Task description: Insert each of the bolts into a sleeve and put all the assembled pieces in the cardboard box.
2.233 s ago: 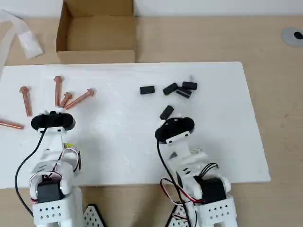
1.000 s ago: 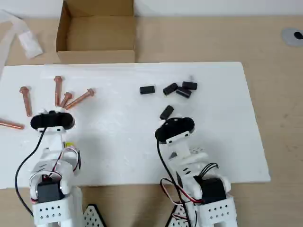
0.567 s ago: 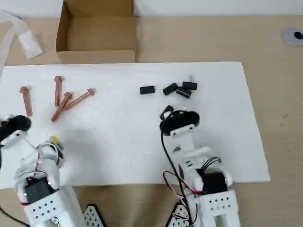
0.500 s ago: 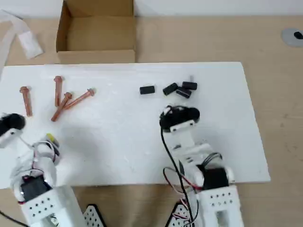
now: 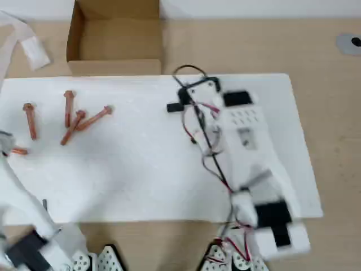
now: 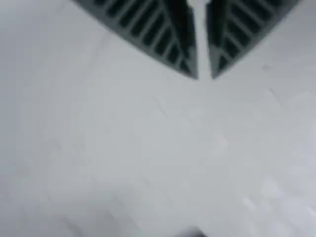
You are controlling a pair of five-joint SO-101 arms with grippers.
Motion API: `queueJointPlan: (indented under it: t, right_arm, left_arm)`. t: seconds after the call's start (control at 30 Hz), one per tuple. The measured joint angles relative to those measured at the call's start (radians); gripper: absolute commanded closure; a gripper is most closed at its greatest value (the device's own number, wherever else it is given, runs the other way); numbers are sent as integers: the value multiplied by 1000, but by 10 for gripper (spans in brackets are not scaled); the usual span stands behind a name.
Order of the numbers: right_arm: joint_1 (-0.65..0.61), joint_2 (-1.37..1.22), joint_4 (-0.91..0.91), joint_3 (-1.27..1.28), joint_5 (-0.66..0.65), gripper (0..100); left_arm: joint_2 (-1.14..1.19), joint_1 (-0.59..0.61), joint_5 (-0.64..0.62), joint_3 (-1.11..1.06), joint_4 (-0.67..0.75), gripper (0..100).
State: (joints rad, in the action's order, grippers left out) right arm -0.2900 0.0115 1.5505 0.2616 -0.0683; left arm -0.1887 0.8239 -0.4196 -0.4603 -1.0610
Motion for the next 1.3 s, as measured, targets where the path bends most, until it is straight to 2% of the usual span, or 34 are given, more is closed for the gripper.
queueJointPlan:
  t: [0.2, 0.3, 0.97, 1.3]
  right_arm:
    - [-123, -184, 54, -252, -276, 987]
    - [-155, -216, 55, -334, -318, 987]
    - [-166, -285, 58, -387, -331, 987]
    - [-166, -285, 58, -387, -331, 987]
  left_arm:
    - [370, 0, -81, 339, -149, 800]
    - [471, 0, -92, 456, -186, 800]
    - [787, 2, -92, 789, -209, 800]
    - [870, 5, -91, 875, -226, 804]
